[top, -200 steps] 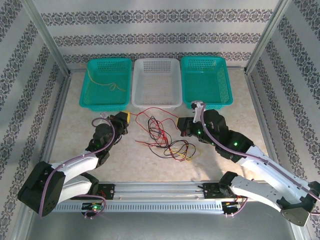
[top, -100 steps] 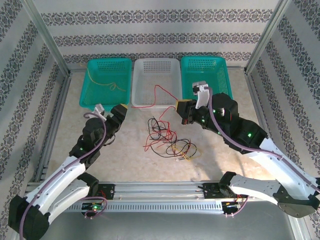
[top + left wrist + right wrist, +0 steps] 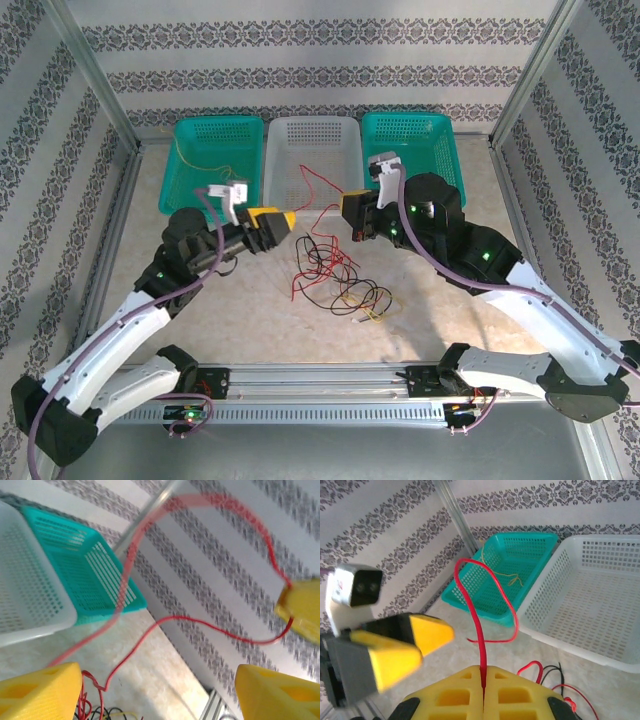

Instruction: Untangle the cables

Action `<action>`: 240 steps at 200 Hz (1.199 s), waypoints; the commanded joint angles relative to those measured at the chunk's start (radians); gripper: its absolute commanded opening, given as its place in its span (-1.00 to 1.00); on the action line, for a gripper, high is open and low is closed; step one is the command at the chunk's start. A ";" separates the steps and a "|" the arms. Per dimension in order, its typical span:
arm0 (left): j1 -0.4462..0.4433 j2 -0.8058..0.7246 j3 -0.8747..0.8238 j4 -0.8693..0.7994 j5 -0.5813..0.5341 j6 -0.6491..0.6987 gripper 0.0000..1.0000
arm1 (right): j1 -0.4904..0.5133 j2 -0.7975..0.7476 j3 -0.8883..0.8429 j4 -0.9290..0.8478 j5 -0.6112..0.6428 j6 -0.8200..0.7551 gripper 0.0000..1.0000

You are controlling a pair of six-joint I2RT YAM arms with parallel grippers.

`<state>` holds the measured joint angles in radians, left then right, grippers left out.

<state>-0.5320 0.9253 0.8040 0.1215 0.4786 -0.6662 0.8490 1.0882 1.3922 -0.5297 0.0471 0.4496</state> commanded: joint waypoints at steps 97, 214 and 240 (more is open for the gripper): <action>-0.127 0.289 0.100 0.038 -0.058 0.293 -0.19 | 0.012 -0.082 -0.081 0.201 -0.092 0.149 -1.00; -0.013 0.166 0.051 -0.030 -0.059 -0.098 -1.00 | -0.185 -0.091 -0.351 0.027 -0.008 0.364 0.05; 0.040 0.146 0.018 0.042 -0.030 -0.218 -1.00 | -0.133 -0.119 -0.435 0.066 -0.025 0.362 0.29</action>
<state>-0.5323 1.0969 0.8490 0.0906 0.4114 -0.7128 0.6758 1.0138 1.0096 -0.4828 0.0452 0.7910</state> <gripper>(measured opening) 0.054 0.622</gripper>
